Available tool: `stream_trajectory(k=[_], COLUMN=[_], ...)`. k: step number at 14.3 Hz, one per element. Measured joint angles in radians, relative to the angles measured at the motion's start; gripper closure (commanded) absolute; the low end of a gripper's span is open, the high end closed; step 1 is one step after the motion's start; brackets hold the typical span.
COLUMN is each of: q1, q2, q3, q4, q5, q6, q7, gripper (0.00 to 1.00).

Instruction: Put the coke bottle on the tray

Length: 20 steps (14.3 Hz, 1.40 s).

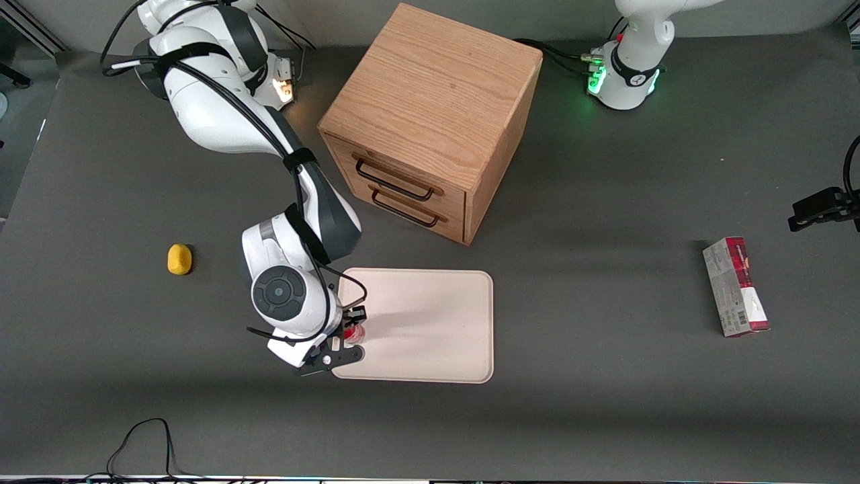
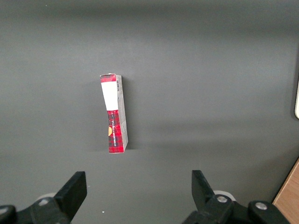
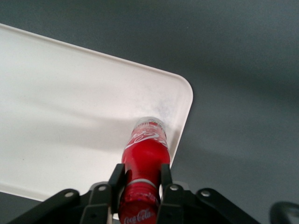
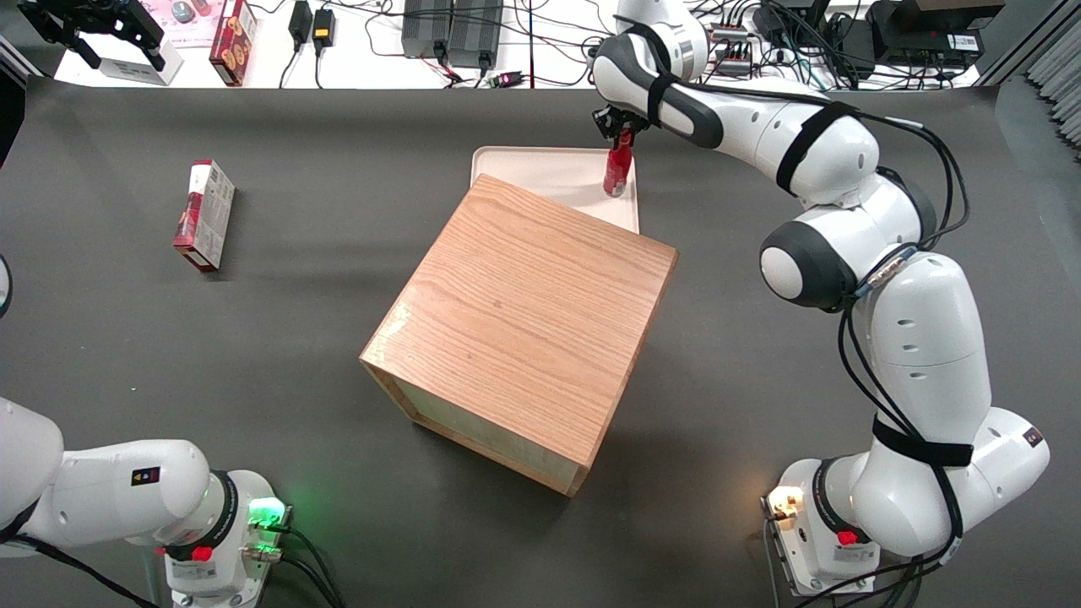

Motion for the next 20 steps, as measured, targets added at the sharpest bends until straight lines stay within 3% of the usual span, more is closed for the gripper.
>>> stream_trajectory(k=[9, 15, 20], q1=[0.001, -0.004, -0.050], q2=[-0.049, -0.308, -0.563], q3=[0.000, -0.003, -0.021], q4=[0.030, 0.042, -0.157], q5=[0.000, -0.001, -0.004], q6=[-0.054, -0.424, -0.475], q7=[0.001, 0.014, 0.015], gripper=[0.00, 0.00, 0.00])
